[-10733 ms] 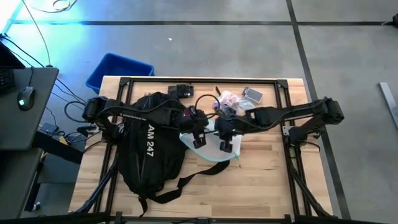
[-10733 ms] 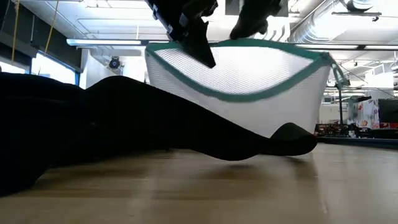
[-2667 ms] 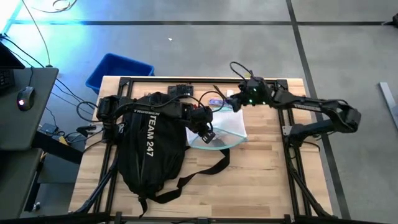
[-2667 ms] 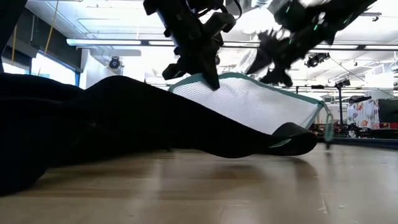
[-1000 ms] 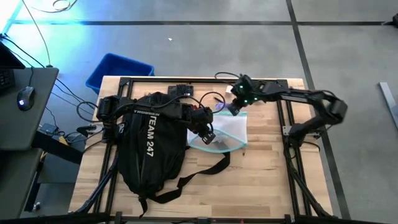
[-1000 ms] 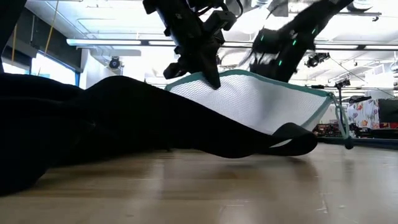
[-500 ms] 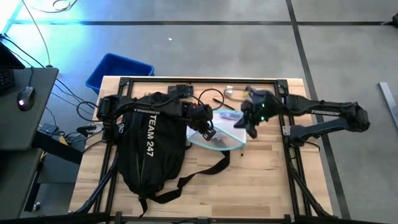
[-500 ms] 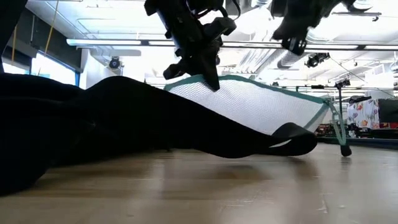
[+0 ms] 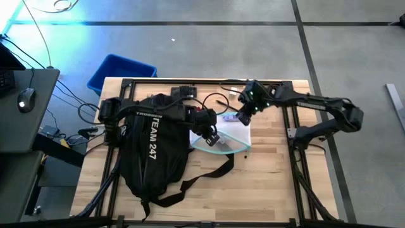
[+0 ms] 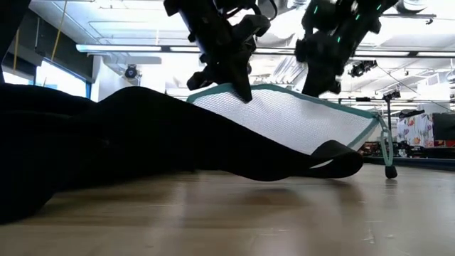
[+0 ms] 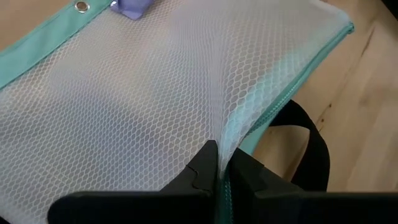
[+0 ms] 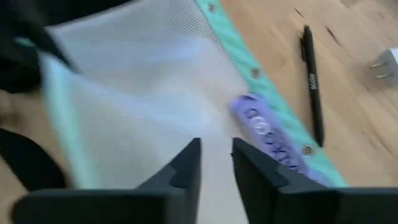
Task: Unpack backpack
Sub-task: Put the violet chocolate into the transparent zip bag, then put the black pen into the transparent zip bag
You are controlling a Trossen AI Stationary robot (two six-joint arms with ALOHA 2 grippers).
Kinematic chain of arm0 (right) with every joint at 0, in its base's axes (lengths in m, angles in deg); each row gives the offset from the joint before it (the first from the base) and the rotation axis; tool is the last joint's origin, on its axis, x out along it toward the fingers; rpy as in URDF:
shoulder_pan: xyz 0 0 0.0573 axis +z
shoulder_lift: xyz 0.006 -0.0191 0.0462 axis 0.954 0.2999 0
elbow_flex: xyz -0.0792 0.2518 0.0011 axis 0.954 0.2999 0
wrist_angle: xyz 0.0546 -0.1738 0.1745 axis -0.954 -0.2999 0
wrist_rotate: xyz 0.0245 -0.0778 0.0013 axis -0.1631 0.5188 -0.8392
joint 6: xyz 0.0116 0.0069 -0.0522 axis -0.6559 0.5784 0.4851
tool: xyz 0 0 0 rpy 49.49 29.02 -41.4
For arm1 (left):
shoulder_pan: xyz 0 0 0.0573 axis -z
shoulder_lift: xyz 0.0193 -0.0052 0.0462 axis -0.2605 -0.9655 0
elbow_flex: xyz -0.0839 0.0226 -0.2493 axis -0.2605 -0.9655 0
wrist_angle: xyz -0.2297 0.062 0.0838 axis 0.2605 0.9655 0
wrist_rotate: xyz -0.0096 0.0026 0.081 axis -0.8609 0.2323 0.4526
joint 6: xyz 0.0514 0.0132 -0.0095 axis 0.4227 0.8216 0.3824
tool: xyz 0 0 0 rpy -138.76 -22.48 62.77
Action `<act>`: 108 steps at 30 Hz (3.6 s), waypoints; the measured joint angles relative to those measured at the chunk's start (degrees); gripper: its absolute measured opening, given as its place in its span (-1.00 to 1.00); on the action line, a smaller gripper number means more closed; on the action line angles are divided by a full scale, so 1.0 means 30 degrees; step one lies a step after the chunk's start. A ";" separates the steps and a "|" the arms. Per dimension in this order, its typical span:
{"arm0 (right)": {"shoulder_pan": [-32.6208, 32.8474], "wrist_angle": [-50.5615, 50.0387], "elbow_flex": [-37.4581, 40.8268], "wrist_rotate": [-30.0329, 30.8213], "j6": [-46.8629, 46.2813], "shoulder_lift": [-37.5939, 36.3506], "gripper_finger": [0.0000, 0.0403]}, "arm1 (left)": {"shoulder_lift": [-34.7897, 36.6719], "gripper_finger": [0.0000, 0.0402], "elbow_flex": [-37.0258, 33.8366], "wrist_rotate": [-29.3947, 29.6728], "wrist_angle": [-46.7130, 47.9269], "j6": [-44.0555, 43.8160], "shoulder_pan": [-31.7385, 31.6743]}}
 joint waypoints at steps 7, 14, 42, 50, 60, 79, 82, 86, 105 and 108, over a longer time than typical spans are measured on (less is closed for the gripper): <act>-0.1167 -0.0120 0.0000 0.0075 0.4833 0.3592 0.07 | 0.0000 -1.00 0.0000 -0.0018 0.0000 0.0296 0.0187; -0.1160 0.0043 0.0000 0.1595 0.5843 0.6769 0.12 | 0.0000 -1.00 0.0000 -0.0015 -0.0015 0.0593 0.0180; 0.2309 -0.1745 0.0007 0.0344 0.0032 -0.1087 -0.98 | 0.0000 -1.00 0.0000 0.0468 -0.0073 0.0117 0.0136; 0.7345 -0.1793 -0.0007 -0.8543 -0.4543 -0.4411 -0.99 | 0.0000 -1.00 0.0007 0.2414 -0.0281 -0.0138 0.0136; 0.9688 0.7624 0.5186 -0.7930 -1.3653 -0.2161 -0.99 | 0.0272 -1.00 0.0015 0.2856 -0.1506 -0.0506 0.0155; 0.6504 1.7948 0.7715 0.2033 -2.0289 0.0188 0.02 | 0.0401 -1.00 0.0022 0.2463 -0.2011 -0.0196 0.1047; 0.6550 1.7941 0.7715 0.2531 -2.0302 0.0188 0.20 | 0.0393 -1.00 0.0015 0.2470 -0.1975 -0.0197 0.1047; 0.6937 1.8645 0.7723 0.2842 -2.0268 0.0075 0.32 | 0.0393 -1.00 0.0022 0.2463 -0.1883 -0.0185 0.1047; 0.6663 2.4083 0.7701 -0.3957 -1.5166 -0.4361 0.32 | 0.0379 -1.00 0.0015 0.2153 0.0149 0.0213 0.1096; 0.4461 2.0799 0.7442 -0.2936 -1.4841 -0.4871 0.31 | 0.0379 -1.00 0.0014 0.2072 0.0131 0.0321 0.1098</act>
